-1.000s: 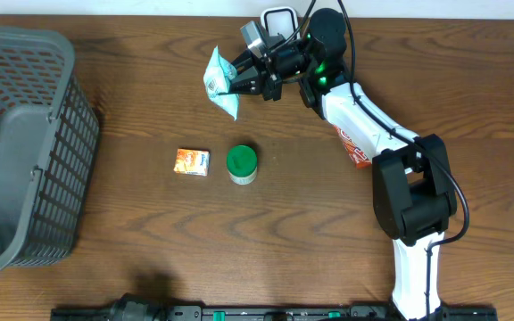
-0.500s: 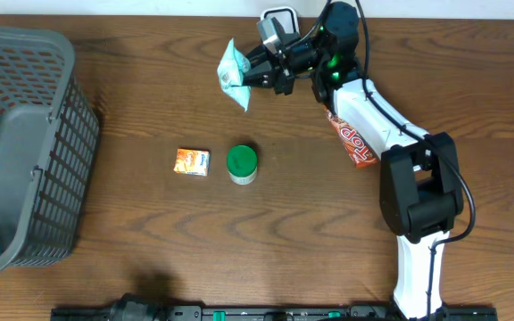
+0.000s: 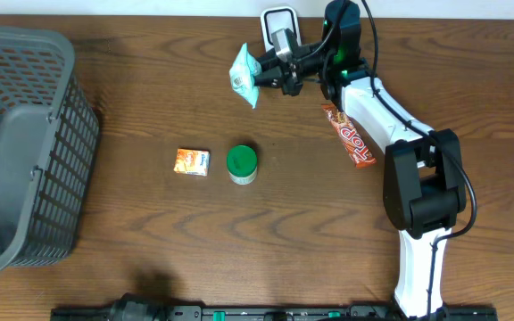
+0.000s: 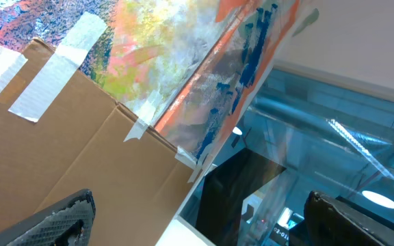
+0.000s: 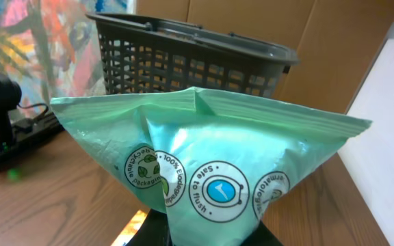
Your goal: Scan the item barcode
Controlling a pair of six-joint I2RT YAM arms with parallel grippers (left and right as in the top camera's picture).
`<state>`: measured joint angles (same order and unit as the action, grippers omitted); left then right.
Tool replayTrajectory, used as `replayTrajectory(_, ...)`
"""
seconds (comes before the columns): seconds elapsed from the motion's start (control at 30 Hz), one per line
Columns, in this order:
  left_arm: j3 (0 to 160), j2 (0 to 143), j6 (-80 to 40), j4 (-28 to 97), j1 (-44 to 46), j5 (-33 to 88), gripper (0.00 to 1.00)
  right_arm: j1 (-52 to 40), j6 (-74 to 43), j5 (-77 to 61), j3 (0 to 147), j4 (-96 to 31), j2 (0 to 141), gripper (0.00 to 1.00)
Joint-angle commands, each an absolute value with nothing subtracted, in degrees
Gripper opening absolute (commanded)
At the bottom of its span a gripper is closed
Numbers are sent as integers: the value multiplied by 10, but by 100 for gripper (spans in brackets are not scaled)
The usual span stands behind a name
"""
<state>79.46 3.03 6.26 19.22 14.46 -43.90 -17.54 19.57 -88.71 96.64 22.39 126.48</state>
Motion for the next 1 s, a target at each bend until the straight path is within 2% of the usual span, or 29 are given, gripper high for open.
replayTrajectory(0.0, 794, 26, 73, 190, 144, -442, 98, -165, 245, -895, 971, 207, 1267, 1)
replayTrajectory(0.3, 794, 26, 73, 190, 144, -442, 98, -129, 177, -895, 971, 84, 1267, 1)
replayTrajectory(0.6, 794, 26, 73, 190, 144, -442, 98, -115, 185, -894, 969, -72, 1267, 1)
replayTrajectory(0.67, 794, 26, 73, 190, 144, -442, 98, -114, 185, -892, 968, -72, 1267, 5)
replayTrajectory(0.7, 794, 26, 73, 190, 144, -442, 98, -116, 185, -887, 968, -73, 1267, 12)
replayTrajectory(0.73, 794, 26, 73, 190, 144, -442, 98, -118, 184, -886, 968, -73, 1267, 13)
replayTrajectory(0.83, 794, 26, 73, 190, 144, -442, 98, -121, 162, -895, 968, -75, 1267, 2)
replayTrajectory(0.97, 794, 26, 73, 190, 144, -442, 98, -121, 183, -895, 968, -83, 1267, 3)
